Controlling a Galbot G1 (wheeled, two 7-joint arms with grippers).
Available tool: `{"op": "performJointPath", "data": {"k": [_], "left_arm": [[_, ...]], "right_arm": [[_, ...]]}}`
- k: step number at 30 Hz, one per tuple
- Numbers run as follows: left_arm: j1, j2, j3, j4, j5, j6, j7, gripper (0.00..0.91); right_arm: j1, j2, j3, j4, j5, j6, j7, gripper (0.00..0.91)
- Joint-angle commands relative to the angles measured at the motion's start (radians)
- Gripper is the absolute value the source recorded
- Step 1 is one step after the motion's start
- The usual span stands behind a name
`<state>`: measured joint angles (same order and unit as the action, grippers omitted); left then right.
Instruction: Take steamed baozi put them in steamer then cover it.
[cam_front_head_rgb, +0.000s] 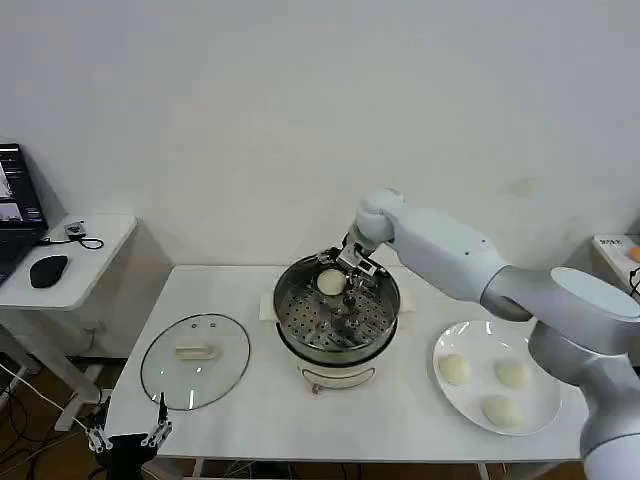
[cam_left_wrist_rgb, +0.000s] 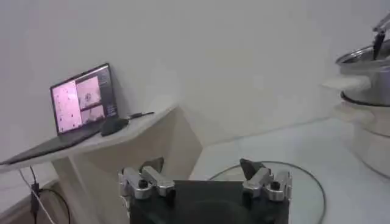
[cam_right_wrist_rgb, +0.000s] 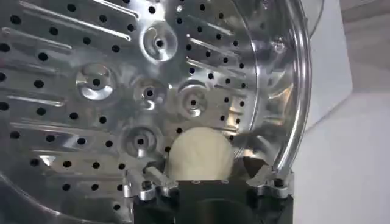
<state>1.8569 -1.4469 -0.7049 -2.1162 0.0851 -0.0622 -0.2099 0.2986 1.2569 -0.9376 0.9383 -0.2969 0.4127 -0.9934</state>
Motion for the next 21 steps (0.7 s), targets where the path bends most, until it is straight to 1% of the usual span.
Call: {"op": "performJointPath", "data": {"k": [1, 3, 5, 6, 7, 9, 12, 15, 17, 18, 19, 20, 21], "left_arm": [[0.0, 0.004, 0.005, -0.005, 0.0, 0.003, 0.001, 0.907], [-0.001, 0.008, 0.005, -0.011, -0.001, 0.007, 0.003, 0.907], [-0.003, 0.014, 0.006, -0.017, -0.003, 0.01, 0.005, 0.907], [-0.006, 0.017, 0.008, -0.019, -0.004, 0.011, 0.005, 0.907], [-0.009, 0.019, 0.009, -0.021, -0.004, 0.012, 0.005, 0.907], [-0.014, 0.025, 0.013, -0.022, -0.005, 0.014, 0.006, 0.907], [-0.025, 0.037, 0.02, -0.018, -0.002, 0.018, 0.014, 0.907], [-0.047, 0.048, 0.028, -0.015, -0.001, 0.043, 0.027, 0.907], [-0.064, 0.061, 0.038, -0.016, -0.002, 0.057, 0.034, 0.907], [-0.067, 0.065, 0.041, -0.017, -0.002, 0.058, 0.036, 0.907], [-0.07, 0.072, 0.043, -0.016, -0.003, 0.058, 0.039, 0.907], [-0.075, 0.078, 0.046, -0.016, -0.003, 0.057, 0.042, 0.907], [-0.08, 0.083, 0.048, -0.015, -0.003, 0.057, 0.044, 0.907]], "right_arm": [[0.055, -0.046, -0.017, 0.083, 0.137, -0.076, -0.006, 0.907], [0.099, -0.085, -0.037, 0.143, 0.189, -0.143, -0.016, 0.907], [0.165, -0.138, -0.067, 0.202, 0.253, -0.23, -0.015, 0.907], [0.182, -0.155, -0.075, 0.227, 0.267, -0.256, -0.015, 0.907], [0.211, -0.187, -0.089, 0.254, 0.295, -0.305, -0.012, 0.907], [0.254, -0.266, -0.111, 0.313, 0.332, -0.382, -0.006, 0.907], [0.28, -0.384, -0.142, 0.404, 0.37, -0.476, 0.002, 0.907], [0.269, -0.514, -0.149, 0.486, 0.393, -0.534, 0.004, 0.907], [0.243, -0.616, -0.147, 0.538, 0.405, -0.559, 0.006, 0.907], [0.233, -0.654, -0.147, 0.552, 0.407, -0.567, 0.01, 0.907], [0.192, -0.715, -0.136, 0.593, 0.407, -0.58, 0.013, 0.907], [0.164, -0.739, -0.127, 0.611, 0.405, -0.585, 0.014, 0.907], [0.112, -0.785, -0.098, 0.638, 0.402, -0.596, 0.019, 0.907]]}}
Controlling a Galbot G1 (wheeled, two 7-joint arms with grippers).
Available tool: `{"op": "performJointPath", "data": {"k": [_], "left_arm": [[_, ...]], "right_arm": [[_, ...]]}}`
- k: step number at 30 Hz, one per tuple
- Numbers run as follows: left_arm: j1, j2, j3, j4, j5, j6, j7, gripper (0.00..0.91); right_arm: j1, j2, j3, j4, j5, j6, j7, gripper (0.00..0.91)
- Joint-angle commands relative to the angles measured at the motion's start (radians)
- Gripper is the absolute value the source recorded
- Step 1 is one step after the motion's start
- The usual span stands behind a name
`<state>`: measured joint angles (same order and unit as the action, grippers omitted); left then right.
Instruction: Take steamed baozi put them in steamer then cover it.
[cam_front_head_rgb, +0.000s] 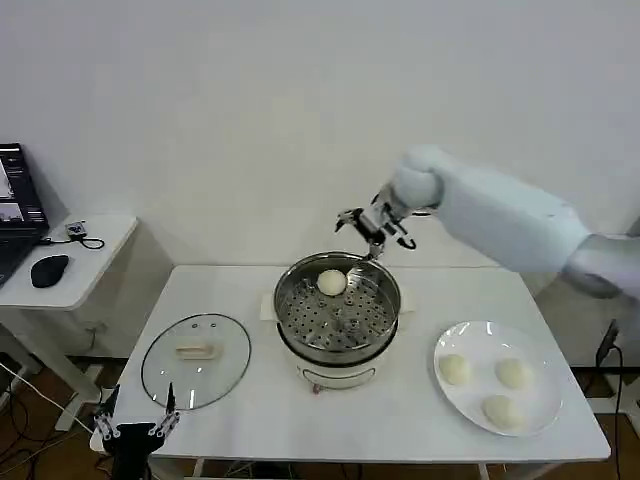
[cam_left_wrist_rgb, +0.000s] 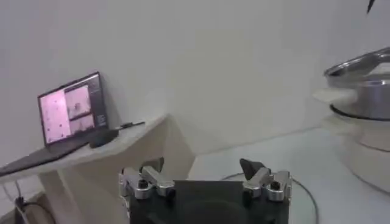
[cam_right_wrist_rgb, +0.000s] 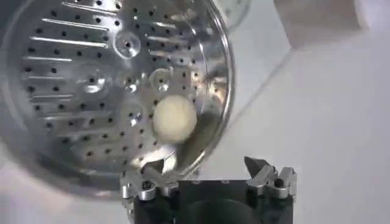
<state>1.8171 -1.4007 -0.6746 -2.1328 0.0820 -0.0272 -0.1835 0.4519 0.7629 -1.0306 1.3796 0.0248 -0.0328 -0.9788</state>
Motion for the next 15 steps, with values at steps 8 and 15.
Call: {"op": "performJointPath", "data": {"k": [8, 15], "left_arm": [[-0.068, 0.063, 0.051, 0.019, 0.007, 0.031, 0.026, 0.907], [-0.078, 0.071, 0.035, 0.01, -0.001, 0.042, 0.028, 0.907]], "right_arm": [[-0.562, -0.526, 0.384, 0.292, -0.015, -0.162, 0.002, 0.907], [-0.68, -0.531, 0.442, 0.285, -0.022, -0.168, -0.002, 0.907]]}}
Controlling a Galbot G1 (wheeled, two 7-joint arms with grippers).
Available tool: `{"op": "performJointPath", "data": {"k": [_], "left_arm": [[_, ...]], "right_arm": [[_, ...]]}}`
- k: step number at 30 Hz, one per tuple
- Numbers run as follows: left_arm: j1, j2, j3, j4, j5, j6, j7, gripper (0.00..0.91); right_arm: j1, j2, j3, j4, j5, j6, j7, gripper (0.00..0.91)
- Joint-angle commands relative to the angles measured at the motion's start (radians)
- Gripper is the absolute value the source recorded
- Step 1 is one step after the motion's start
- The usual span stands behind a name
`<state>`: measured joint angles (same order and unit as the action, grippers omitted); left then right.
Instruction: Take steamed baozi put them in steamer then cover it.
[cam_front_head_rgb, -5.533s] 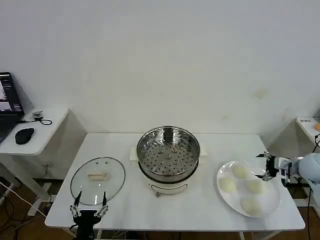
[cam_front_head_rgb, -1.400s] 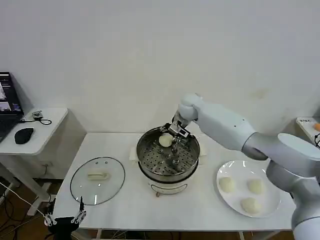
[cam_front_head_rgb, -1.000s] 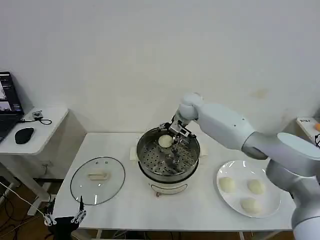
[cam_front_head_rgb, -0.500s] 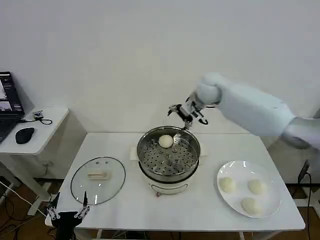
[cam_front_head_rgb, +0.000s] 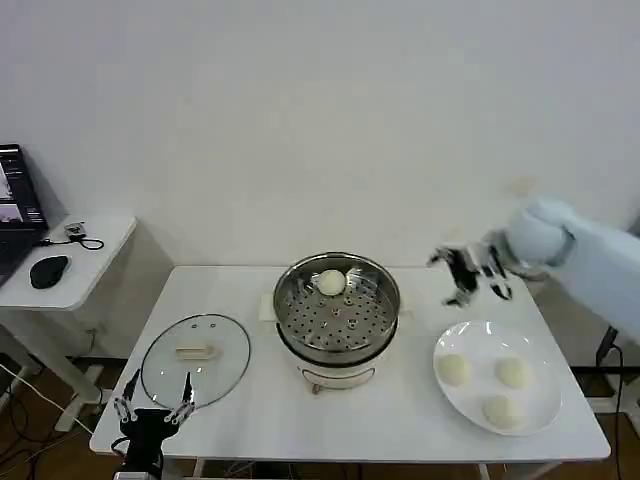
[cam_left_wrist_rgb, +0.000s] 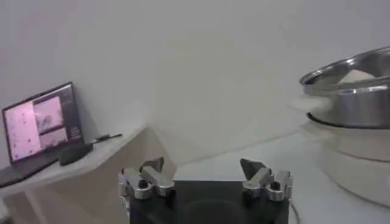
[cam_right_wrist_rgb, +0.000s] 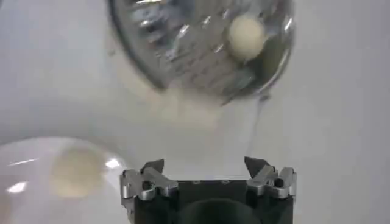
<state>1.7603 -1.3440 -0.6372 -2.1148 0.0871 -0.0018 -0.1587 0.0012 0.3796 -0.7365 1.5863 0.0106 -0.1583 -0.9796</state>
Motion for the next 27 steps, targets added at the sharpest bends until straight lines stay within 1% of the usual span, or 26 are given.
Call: {"op": "performJointPath", "data": {"k": [1, 6, 7, 8, 10, 15, 27], "left_arm": [[-0.021, 0.015, -0.007, -0.011, -0.008, 0.018, 0.003, 0.907], [-0.006, 0.008, -0.02, -0.02, -0.005, 0.018, 0.004, 0.907], [-0.001, 0.004, -0.023, -0.021, -0.004, 0.017, 0.004, 0.907], [0.001, 0.002, -0.024, -0.021, -0.003, 0.017, 0.004, 0.907], [0.007, -0.003, -0.028, -0.022, -0.001, 0.017, 0.003, 0.907], [0.013, -0.013, -0.034, -0.022, 0.002, 0.017, 0.002, 0.907], [0.015, -0.021, -0.038, -0.008, 0.014, 0.014, 0.003, 0.907]], "right_arm": [[-0.232, -0.137, 0.141, 0.073, -0.009, -0.042, -0.001, 0.907], [-0.231, -0.056, 0.1, 0.038, -0.013, -0.049, 0.004, 0.907], [-0.23, -0.033, 0.091, 0.026, -0.029, -0.048, 0.002, 0.907], [-0.229, -0.028, 0.087, 0.018, -0.033, -0.048, 0.001, 0.907], [-0.224, 0.003, 0.072, -0.005, -0.03, -0.047, -0.005, 0.907], [-0.217, 0.042, 0.045, -0.042, -0.054, -0.037, -0.028, 0.907], [-0.224, 0.147, 0.042, -0.148, -0.112, -0.015, -0.016, 0.907]]}}
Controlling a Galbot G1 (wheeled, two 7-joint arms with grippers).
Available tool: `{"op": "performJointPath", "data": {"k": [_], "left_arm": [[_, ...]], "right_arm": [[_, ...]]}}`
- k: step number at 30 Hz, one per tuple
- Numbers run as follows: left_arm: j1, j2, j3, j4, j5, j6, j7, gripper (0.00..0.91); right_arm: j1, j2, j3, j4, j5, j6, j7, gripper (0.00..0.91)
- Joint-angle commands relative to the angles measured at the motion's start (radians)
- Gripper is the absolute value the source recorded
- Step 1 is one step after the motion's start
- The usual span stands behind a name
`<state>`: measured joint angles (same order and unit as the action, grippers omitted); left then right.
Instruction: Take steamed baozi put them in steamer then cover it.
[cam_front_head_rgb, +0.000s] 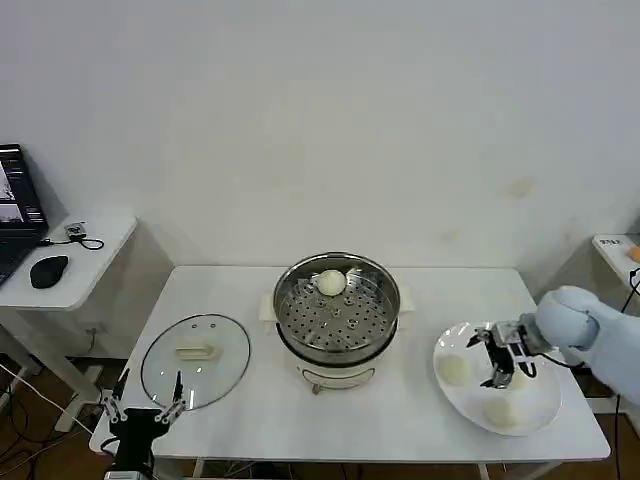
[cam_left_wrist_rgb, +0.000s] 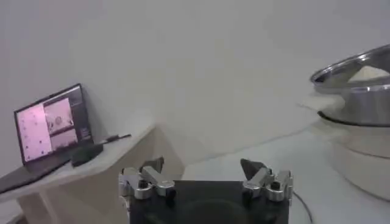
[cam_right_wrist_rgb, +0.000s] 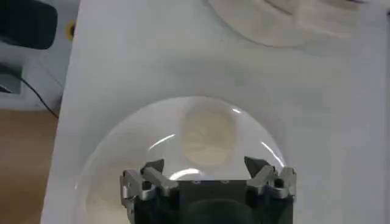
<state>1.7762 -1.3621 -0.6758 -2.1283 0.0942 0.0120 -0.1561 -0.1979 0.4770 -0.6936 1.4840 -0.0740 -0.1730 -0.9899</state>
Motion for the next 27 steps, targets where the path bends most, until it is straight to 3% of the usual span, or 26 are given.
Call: {"op": "performJointPath", "data": {"k": [1, 9, 19, 27], "left_arm": [[-0.001, -0.003, 0.001, 0.006, 0.008, -0.001, 0.0, 0.907], [-0.003, -0.003, -0.007, 0.012, 0.011, -0.001, 0.001, 0.907], [-0.008, -0.005, -0.013, 0.02, 0.01, 0.0, 0.0, 0.907], [-0.014, -0.004, -0.012, 0.025, 0.008, 0.002, -0.001, 0.907]], "right_arm": [[-0.023, 0.058, 0.0, -0.06, -0.03, 0.002, -0.003, 0.907], [-0.015, 0.123, 0.006, -0.117, -0.037, 0.005, 0.006, 0.897], [-0.016, 0.144, 0.001, -0.13, -0.051, -0.001, -0.008, 0.695], [0.003, 0.123, -0.001, -0.113, -0.049, -0.002, -0.026, 0.675]]}}
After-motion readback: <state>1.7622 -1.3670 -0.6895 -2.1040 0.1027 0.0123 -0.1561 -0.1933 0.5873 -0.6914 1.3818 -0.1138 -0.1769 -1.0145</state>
